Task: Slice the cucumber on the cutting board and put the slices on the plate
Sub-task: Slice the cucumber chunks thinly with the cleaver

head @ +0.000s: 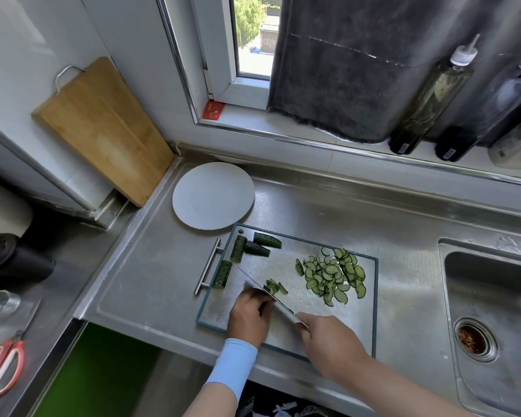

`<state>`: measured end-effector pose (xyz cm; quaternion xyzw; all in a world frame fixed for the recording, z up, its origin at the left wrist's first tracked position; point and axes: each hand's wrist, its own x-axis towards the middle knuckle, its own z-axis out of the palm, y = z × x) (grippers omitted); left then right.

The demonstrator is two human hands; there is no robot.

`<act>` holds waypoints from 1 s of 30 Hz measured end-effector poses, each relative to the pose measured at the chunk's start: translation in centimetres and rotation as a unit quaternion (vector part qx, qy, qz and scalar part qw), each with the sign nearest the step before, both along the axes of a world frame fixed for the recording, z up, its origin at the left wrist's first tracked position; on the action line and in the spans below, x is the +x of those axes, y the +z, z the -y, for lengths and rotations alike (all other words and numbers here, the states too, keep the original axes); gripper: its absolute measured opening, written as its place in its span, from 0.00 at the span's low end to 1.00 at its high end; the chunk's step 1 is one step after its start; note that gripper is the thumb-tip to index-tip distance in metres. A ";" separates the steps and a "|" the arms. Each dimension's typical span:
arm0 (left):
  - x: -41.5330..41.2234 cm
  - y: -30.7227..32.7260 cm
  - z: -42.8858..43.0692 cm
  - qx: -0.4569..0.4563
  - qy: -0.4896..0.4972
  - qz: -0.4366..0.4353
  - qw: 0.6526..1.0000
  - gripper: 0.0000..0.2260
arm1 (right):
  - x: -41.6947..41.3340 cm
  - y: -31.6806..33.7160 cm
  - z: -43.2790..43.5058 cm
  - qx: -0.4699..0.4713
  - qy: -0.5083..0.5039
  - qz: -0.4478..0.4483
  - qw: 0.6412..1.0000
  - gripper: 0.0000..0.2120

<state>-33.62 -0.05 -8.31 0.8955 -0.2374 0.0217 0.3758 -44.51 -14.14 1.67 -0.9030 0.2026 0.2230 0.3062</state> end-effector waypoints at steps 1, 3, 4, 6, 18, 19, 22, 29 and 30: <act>0.0 0.0 0.0 -0.002 -0.001 -0.002 1.000 0.11 | 0.0 0.0 -0.1 0.000 -0.001 -0.002 1.000 0.07; 0.0 -0.2 0.0 -0.004 0.001 -0.011 1.000 0.11 | 0.2 -0.1 -0.1 -0.005 0.000 -0.002 1.000 0.07; 0.0 -0.2 -0.1 -0.004 0.002 -0.017 1.000 0.11 | 0.4 -0.2 -0.2 -0.005 0.000 -0.002 1.000 0.07; 0.1 -0.3 -0.1 -0.003 0.002 -0.024 1.000 0.11 | 0.9 -0.3 -0.2 0.005 0.000 -0.010 1.000 0.08; -0.1 -0.5 -0.4 0.005 -0.015 -0.015 1.000 0.11 | 2.8 -1.0 -0.5 0.004 0.006 -0.016 1.000 0.12; 0.0 -0.5 -0.4 0.008 -0.015 -0.017 1.000 0.11 | 2.7 -1.0 -0.5 0.002 0.007 -0.013 1.000 0.12; 0.2 -0.3 -0.3 0.016 -0.010 -0.022 1.000 0.11 | 2.4 -0.7 -0.5 0.000 0.007 0.001 1.000 0.09; 0.1 0.2 -0.3 0.011 -0.003 -0.014 1.000 0.11 | 0.5 -0.1 -0.5 0.003 0.004 0.007 1.000 0.07; 0.2 0.1 -0.3 0.011 -0.004 -0.016 1.000 0.11 | 0.3 -0.1 -0.4 0.001 0.004 0.005 1.000 0.07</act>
